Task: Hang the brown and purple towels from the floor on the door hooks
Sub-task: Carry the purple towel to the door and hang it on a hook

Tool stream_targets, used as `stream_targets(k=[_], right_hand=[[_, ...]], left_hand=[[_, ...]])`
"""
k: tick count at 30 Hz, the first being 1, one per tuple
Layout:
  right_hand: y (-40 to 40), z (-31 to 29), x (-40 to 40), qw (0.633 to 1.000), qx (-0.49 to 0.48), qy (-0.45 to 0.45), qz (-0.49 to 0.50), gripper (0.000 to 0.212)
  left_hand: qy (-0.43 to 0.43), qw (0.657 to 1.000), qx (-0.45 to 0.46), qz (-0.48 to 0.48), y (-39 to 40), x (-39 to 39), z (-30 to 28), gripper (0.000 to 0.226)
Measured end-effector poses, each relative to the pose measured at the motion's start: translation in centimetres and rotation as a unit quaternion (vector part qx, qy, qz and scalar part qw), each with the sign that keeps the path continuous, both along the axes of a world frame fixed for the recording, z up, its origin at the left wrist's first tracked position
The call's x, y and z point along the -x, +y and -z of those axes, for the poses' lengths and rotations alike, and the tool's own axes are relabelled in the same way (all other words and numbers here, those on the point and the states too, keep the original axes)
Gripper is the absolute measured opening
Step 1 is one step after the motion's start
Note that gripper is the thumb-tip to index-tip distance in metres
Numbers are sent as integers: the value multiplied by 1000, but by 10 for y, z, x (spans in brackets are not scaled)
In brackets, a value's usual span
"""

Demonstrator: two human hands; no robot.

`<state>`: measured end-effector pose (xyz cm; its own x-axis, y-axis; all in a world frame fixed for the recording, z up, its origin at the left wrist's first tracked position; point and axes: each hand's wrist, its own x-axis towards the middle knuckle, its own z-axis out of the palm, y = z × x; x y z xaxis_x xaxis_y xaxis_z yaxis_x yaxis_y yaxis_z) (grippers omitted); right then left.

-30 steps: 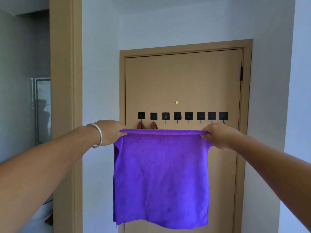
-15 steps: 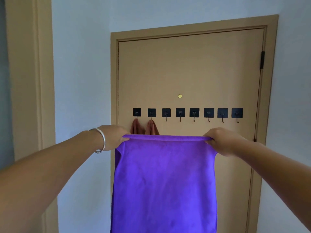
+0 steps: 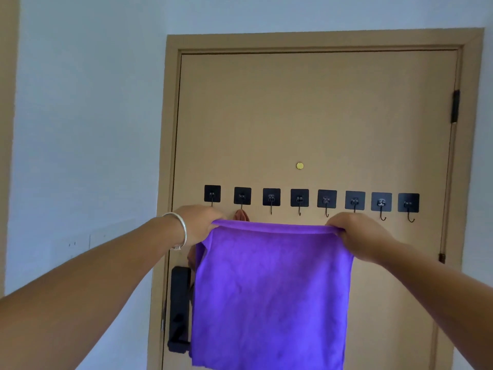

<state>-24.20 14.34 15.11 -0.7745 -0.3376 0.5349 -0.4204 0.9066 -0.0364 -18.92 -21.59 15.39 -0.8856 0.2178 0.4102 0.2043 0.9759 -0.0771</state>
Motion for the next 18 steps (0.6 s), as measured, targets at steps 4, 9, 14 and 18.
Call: stream_targets(k=[4,9,14,18], right_hand=[[-17,12,31,997,25,73,-21,43],[-29,14,70,994,41,96,-15,38],[-42,9,107,996,-27,58,-62,46],[-49,10,134,991,-108,43,-66,45]], left_hand=[[24,998,-30,45,-8,39,12,34],[83,993,-39,74,-7,78,18,44],[98,991,17,87,0,120,23,26],[43,988,124,86,-1,149,22,30]])
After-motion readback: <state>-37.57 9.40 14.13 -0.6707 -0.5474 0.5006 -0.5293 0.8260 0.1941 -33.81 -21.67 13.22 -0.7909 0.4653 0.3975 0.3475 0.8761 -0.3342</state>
